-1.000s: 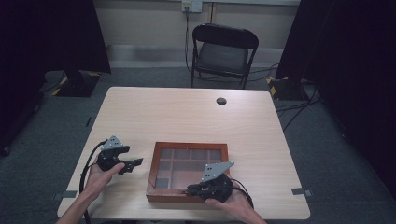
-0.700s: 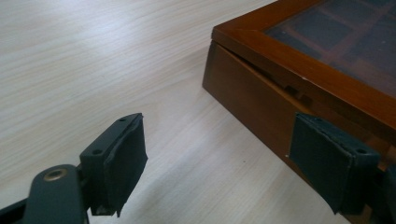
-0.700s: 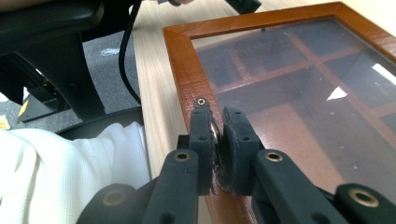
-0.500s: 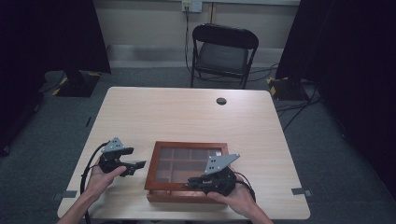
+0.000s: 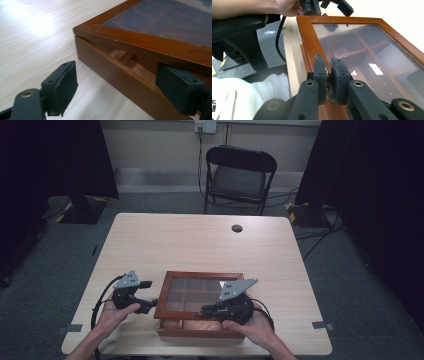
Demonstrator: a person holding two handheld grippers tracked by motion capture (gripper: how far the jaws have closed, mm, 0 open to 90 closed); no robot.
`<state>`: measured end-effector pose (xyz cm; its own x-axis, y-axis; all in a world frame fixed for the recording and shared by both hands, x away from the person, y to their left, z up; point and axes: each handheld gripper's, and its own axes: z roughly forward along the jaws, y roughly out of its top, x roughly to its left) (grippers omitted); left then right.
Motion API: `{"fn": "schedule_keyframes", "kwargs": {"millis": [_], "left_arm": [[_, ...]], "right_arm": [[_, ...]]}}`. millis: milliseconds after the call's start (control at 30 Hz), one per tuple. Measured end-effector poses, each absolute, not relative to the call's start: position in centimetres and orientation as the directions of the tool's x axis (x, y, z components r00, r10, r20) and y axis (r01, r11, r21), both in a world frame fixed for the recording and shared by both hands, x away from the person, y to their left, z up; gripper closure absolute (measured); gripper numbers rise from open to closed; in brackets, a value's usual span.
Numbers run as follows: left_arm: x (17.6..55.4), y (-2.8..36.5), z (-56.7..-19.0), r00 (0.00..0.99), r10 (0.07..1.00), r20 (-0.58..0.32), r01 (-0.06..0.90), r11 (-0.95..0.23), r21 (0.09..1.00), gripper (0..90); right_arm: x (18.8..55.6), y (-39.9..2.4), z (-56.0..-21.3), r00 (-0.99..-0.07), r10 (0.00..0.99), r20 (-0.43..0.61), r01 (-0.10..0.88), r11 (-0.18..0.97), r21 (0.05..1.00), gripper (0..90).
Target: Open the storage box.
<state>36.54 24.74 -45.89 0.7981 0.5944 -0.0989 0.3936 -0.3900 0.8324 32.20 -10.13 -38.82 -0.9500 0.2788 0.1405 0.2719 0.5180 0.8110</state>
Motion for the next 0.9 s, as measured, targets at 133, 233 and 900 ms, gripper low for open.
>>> {"fn": "schedule_keyframes", "kwargs": {"millis": [133,233,900], "left_arm": [[36.3,24.3,-46.0,0.811,0.578,-0.090,0.379,-0.402,0.834,16.9],[36.3,24.1,-46.1,0.813,0.574,-0.100,0.384,-0.398,0.833,16.9],[36.0,24.0,-44.9,0.804,0.588,-0.093,0.357,-0.350,0.866,20.7]], "right_arm": [[32.2,-10.1,-38.9,-0.949,0.281,0.141,0.274,0.518,0.811,83.4],[32.1,-10.2,-38.9,-0.948,0.284,0.143,0.277,0.514,0.812,83.2],[32.6,-15.8,-38.8,-0.879,0.429,0.208,0.378,0.359,0.853,26.3]]}}
